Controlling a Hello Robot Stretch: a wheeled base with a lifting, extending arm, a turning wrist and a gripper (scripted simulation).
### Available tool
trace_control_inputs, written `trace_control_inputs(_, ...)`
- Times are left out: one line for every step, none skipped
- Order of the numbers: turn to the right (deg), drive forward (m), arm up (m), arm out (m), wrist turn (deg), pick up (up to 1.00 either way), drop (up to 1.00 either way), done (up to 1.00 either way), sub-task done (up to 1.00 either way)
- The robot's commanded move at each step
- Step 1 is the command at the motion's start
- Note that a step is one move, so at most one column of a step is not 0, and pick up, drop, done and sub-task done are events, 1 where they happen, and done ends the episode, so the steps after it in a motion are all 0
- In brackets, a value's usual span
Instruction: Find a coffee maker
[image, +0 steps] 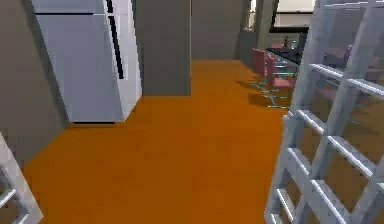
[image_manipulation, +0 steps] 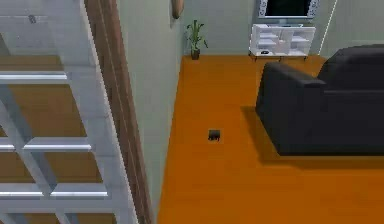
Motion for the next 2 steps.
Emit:
trace_control_inputs(0.0, 1.00, 0.00, 0.00, 0.0, 0.00, 0.00, 0.00, 0.00)
trace_control_inputs(-3.0, 0.00, 0.00, 0.00, 0.0, 0.00, 0.00, 0.00, 0.00)
